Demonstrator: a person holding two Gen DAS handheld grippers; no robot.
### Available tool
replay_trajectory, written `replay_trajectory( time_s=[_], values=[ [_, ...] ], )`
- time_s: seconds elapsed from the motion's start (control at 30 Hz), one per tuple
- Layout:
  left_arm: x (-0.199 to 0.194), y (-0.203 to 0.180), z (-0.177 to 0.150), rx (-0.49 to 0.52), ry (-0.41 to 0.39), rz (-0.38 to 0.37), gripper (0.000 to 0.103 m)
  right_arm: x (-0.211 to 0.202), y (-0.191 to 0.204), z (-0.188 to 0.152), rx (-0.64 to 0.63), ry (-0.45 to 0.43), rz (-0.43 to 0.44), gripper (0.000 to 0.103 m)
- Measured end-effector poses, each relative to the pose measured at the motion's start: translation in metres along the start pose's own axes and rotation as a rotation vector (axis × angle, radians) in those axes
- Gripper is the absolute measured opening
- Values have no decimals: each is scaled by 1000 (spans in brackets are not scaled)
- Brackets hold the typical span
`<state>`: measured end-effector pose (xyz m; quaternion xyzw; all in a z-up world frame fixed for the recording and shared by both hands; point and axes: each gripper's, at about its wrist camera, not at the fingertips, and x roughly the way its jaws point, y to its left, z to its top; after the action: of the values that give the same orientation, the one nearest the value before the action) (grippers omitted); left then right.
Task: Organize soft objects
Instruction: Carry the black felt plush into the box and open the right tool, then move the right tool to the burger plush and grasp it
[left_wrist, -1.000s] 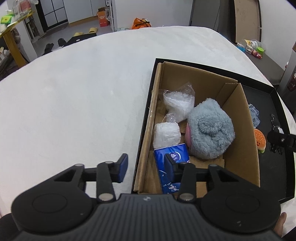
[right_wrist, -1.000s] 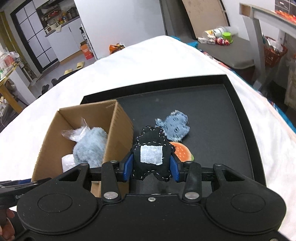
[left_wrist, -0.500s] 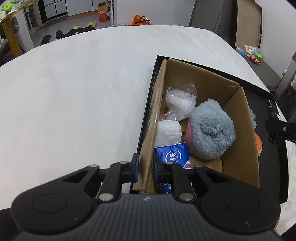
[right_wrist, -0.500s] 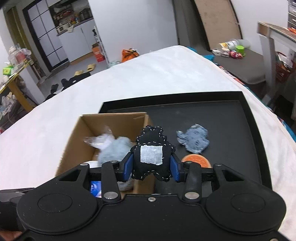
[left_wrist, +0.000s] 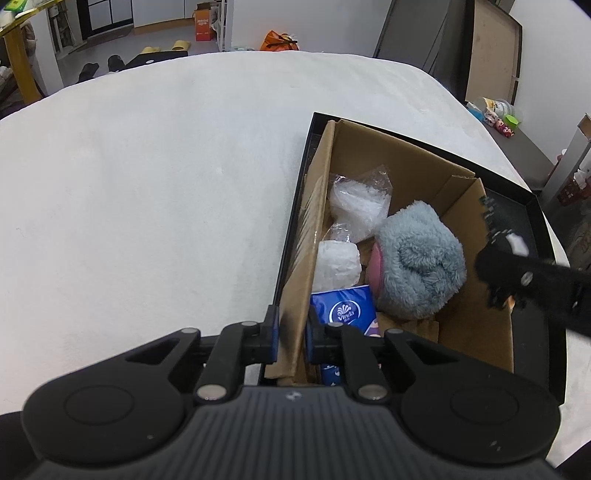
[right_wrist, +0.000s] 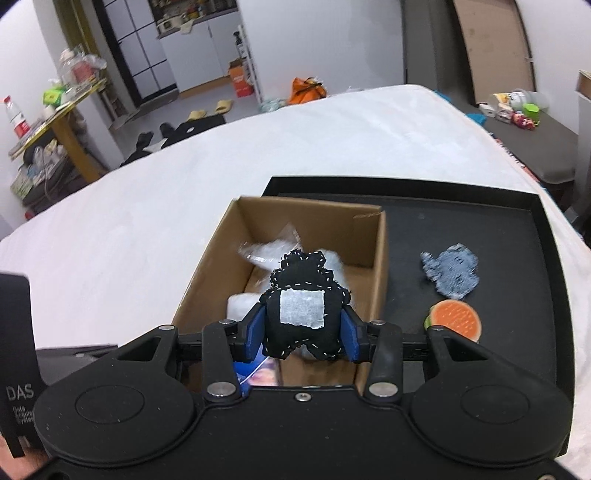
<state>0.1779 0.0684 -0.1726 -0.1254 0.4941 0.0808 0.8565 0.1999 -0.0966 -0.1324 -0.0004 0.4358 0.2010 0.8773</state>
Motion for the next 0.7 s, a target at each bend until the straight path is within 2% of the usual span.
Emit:
replay_trajectory(
  time_s=[0.2,0.33,0.53,0.7],
  values=[
    [-2,3,-2,14,-4,-20,13,2,10,-6,-24,32,7,48],
    [-4,3,-3,20,-7,-27,13,0,12,-9,-28,33,11,64],
    [-6,4,-3,43,-10,-41,13,-7,5,-8,-38,10,3,77],
    [-5,5,-1,47,1,-47,13,-12,-13,-2,-46,-7,-1,79]
  ],
)
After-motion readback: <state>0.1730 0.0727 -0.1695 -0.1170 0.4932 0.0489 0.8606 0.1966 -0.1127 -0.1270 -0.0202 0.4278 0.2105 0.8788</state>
